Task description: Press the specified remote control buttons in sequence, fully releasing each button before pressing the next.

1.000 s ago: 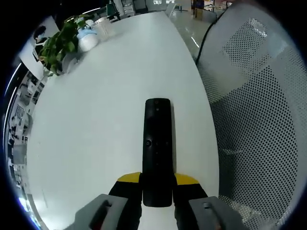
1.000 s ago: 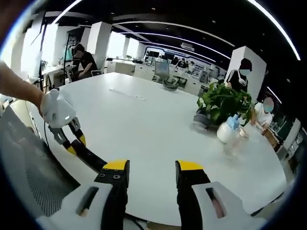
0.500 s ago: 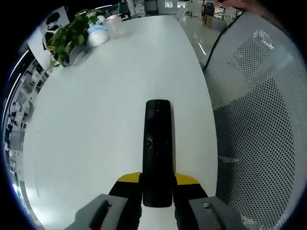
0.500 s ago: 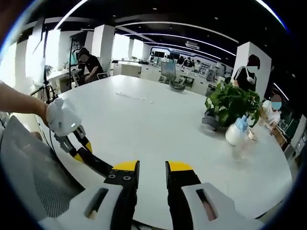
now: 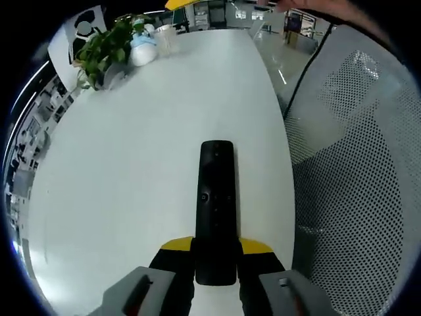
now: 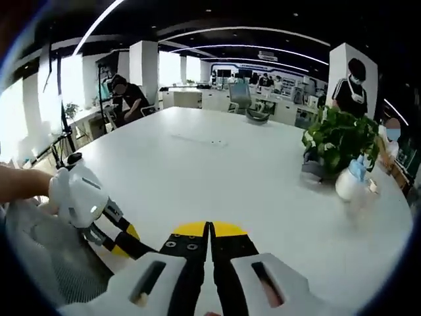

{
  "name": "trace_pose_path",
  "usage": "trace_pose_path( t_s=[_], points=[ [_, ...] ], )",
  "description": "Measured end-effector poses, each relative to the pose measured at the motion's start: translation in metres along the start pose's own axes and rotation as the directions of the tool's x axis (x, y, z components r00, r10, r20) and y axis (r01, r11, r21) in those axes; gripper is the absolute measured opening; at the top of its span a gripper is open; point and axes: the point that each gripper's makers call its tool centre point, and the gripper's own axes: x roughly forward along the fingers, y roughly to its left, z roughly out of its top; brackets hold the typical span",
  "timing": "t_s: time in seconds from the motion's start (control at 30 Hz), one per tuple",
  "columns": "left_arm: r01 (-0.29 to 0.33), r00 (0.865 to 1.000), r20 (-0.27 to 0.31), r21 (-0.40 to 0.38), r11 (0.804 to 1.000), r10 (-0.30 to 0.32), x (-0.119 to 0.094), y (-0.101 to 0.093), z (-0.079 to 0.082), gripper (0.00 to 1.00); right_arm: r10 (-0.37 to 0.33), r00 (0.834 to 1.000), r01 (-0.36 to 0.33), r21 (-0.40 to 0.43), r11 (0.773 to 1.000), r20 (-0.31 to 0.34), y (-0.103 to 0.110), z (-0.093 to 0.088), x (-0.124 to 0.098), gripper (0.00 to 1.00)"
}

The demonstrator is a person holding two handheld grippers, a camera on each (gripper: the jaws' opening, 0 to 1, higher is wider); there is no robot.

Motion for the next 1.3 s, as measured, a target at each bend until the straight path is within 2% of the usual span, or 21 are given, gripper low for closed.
trace_pose_path(
  t_s=[0.2, 0.3, 0.47, 0.6, 0.63, 0.7, 0.83, 0.93, 1.03, 1.07, 1.13, 1.2, 1.3],
  points=[
    [-0.02, 1.0, 0.004, 0.016, 1.0, 0.02, 0.0, -0.003, 0.002, 0.24, 0.036, 0.999, -0.035, 0.026, 0.999, -0.029, 0.018, -0.008, 0.015, 0.0],
    [-0.033, 0.999, 0.009, 0.055, 0.998, 0.033, -0.001, -0.004, 0.003, 0.24, 0.04, 0.998, -0.039, 0.025, 0.999, -0.045, 0.022, -0.016, 0.022, 0.0],
    [-0.02, 1.0, 0.019, 0.063, 0.998, 0.019, -0.001, -0.002, 0.003, 0.24, 0.045, 0.996, -0.04, 0.067, 0.997, -0.079, 0.025, -0.034, 0.031, 0.0],
    [-0.001, 0.999, 0.04, 0.056, 0.998, -0.001, -0.001, -0.002, 0.002, 0.24, 0.047, 0.988, -0.042, 0.038, 0.998, -0.145, 0.027, -0.056, 0.031, 0.0],
    [0.004, 0.999, 0.049, 0.053, 0.999, -0.006, -0.001, -0.002, 0.002, 0.24, 0.057, 0.985, -0.049, 0.054, 0.997, -0.165, 0.028, -0.062, 0.03, 0.0],
    [0.02, 0.997, 0.067, 0.037, 0.999, -0.022, -0.001, -0.003, 0.002, 0.24, 0.082, 0.97, -0.062, 0.091, 0.994, -0.231, 0.03, -0.071, 0.028, 0.0],
    [0.031, 0.997, 0.065, 0.031, 0.999, -0.033, 0.0, -0.004, 0.002, 0.24, 0.085, 0.958, -0.058, 0.106, 0.993, -0.274, 0.032, -0.082, 0.031, 0.0],
    [0.037, 0.998, 0.046, 0.063, 0.997, -0.04, 0.001, -0.006, 0.003, 0.24, 0.092, 0.926, -0.084, 0.039, 0.996, -0.366, 0.037, -0.101, 0.032, 0.0],
    [0.046, 0.997, 0.05, 0.079, 0.996, -0.05, 0.001, -0.008, 0.003, 0.24, 0.1, 0.905, -0.12, -0.022, 0.993, -0.414, 0.045, -0.111, 0.034, 0.0],
    [0.049, 0.997, 0.053, 0.084, 0.995, -0.053, 0.001, -0.008, 0.003, 0.24, 0.107, 0.898, -0.13, -0.025, 0.991, -0.427, 0.048, -0.114, 0.034, 0.0],
    [0.052, 0.997, 0.056, 0.085, 0.995, -0.057, 0.0, -0.009, 0.003, 0.24, 0.122, 0.871, -0.153, -0.028, 0.988, -0.475, 0.053, -0.125, 0.032, 0.0],
    [0.056, 0.996, 0.057, 0.09, 0.994, -0.061, 0.0, -0.01, 0.003, 0.24, 0.127, 0.859, -0.17, -0.042, 0.985, -0.496, 0.056, -0.13, 0.033, 0.0],
    [0.063, 0.996, 0.059, 0.092, 0.994, -0.069, 0.0, -0.012, 0.003, 0.24, 0.134, 0.853, -0.184, -0.051, 0.982, -0.505, 0.059, -0.133, 0.033, 0.0]
  ],
)
